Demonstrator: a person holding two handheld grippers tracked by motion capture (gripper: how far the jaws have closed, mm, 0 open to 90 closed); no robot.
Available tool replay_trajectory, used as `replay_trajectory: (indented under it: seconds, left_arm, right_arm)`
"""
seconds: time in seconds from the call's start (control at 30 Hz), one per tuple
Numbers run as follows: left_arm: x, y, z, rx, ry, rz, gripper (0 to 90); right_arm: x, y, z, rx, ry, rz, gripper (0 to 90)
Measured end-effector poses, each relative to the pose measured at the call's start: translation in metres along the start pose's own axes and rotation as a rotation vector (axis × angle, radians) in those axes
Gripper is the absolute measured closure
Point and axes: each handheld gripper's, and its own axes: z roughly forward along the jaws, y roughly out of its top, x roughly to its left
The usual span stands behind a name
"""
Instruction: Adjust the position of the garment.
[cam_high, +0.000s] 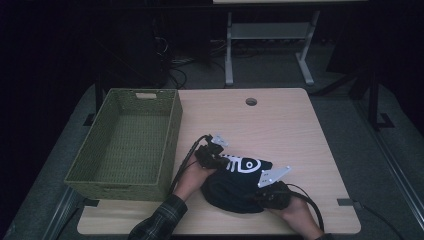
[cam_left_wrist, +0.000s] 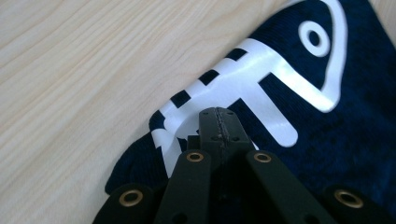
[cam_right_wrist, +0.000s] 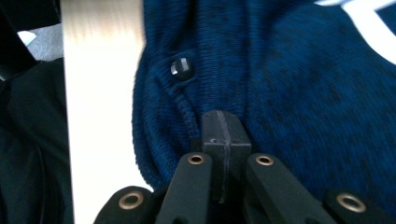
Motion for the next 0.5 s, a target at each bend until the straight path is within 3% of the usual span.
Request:
replay_trajectory:
  seconds: [0.07,0.2,0.33,0.43,0.5]
  left_arm:
    - [0.001,0.005,0.002,0.028,-0.002,0.03,90.0]
    - [0.0,0.011,0.01,0.033,-0.019,0.036,90.0]
    - [-0.002,0.016,0.015,0.024,-0.023,0.069,90.0]
    - [-0.004,0.017,0.012,-0.007,-0.015,0.076,90.0]
    - [-0.006,0.017,0.005,-0.017,-0.008,0.081,90.0]
  right_arm:
    - [0.006,0.003,0.004,0.006,-0.001,-0.021,90.0]
    - [0.011,0.006,0.007,0.011,0.002,-0.034,90.0]
    - [0.014,0.007,0.009,0.011,0.007,-0.054,90.0]
    - [0.012,0.007,0.005,-0.016,0.029,-0.035,90.0]
    - [0.009,0.007,-0.002,-0.067,0.033,-0.025,90.0]
